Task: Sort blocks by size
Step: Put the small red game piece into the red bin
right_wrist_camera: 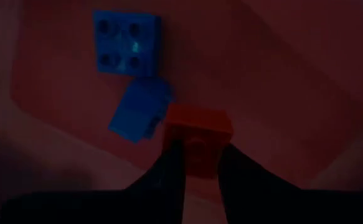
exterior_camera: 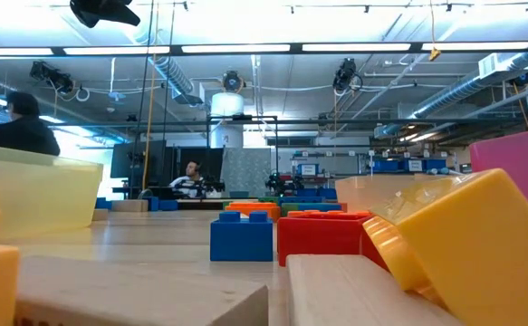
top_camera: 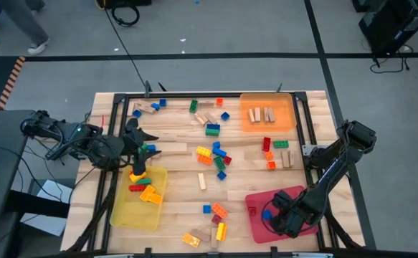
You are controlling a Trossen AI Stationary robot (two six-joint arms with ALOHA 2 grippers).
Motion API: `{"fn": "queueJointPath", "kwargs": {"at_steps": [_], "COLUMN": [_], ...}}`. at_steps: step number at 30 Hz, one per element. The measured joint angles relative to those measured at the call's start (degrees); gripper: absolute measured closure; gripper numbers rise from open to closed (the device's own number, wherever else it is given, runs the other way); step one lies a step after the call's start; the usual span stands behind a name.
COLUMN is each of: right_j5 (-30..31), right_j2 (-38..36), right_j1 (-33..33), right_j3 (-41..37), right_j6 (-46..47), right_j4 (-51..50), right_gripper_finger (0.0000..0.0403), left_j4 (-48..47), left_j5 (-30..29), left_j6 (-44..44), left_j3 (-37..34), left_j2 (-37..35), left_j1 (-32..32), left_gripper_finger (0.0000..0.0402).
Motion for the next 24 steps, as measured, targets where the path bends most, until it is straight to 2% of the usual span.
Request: {"fn": "queueJointPath", "kwargs": {"at_steps": [3,5,10,12,14,16,18,20,24], "right_j5": [1.51,1.79,1.83,1.37,1.27,0.34,-0.59,-0.81,-0.83], "right_j2": [0.00,0.02,0.02,0.02,0.02,0.02,0.02,0.02,0.02], "right_j1": [0.00,0.00,-0.02,-0.03,-0.11,-0.27,-0.48,-0.76,-1.38], "right_j3": [0.00,0.00,0.00,0.00,0.00,0.00,0.00,0.00,0.00], "right_j6": [1.06,2.19,3.63,3.65,3.65,3.63,3.36,2.77,0.45], "right_j4": [-0.07,-0.14,-0.25,-0.25,-0.25,-0.27,-0.31,-0.31,-0.29], "right_gripper_finger": [0.0316,0.0267,0.0107,0.0062,0.0040,0.0043,0.0073,0.0124,0.0268], "left_j4": [0.00,0.00,0.00,0.00,0.00,0.01,0.01,0.02,0.02], "left_j5": [0.00,0.00,-0.01,-0.01,0.00,-0.01,-0.02,-0.02,-0.02], "left_j6": [0.01,0.01,0.04,0.04,-0.03,-0.06,-0.12,-0.18,-0.20], "left_j3": [0.00,0.00,0.00,0.00,0.00,0.00,0.00,0.00,0.00], "left_j2": [0.00,0.00,0.00,0.00,0.00,0.00,0.00,0.00,0.00], "left_j1": [-0.02,-0.02,-0.01,-0.02,-0.01,-0.01,-0.01,0.00,0.00], "left_gripper_finger": [0.0163,0.0163,0.0163,0.0163,0.0163,0.0163,0.0163,0.0163,0.0163]}}
